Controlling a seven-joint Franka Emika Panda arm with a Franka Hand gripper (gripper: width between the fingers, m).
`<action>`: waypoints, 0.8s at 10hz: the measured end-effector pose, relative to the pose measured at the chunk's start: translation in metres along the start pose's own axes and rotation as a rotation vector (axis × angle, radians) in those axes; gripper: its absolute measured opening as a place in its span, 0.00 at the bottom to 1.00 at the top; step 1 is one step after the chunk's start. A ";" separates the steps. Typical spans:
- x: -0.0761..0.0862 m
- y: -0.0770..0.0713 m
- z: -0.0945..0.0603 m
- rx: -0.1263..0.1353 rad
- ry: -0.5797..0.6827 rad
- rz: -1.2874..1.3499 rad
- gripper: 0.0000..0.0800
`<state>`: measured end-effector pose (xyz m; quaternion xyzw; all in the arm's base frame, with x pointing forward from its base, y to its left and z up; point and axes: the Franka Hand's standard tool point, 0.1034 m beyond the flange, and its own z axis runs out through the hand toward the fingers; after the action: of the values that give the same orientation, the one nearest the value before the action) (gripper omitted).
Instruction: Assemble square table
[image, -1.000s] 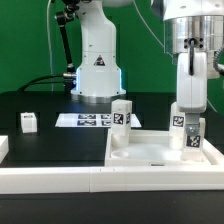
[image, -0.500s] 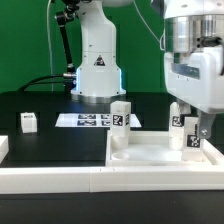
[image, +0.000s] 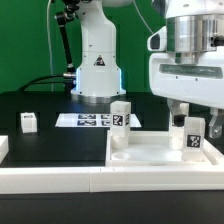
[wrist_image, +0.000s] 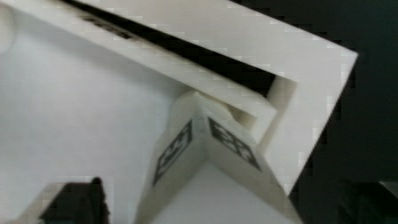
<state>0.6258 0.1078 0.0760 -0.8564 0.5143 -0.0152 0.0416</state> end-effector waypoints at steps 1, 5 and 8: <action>0.001 0.000 0.000 -0.002 0.001 -0.085 0.81; 0.002 0.001 -0.002 -0.049 0.033 -0.436 0.81; 0.003 0.001 -0.002 -0.058 0.039 -0.625 0.81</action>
Offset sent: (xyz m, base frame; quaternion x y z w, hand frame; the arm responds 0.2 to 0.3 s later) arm 0.0042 0.0074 0.0015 -0.0467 -0.0034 -0.1941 0.9799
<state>0.6267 0.1043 0.0777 -0.9734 0.2273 -0.0290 0.0007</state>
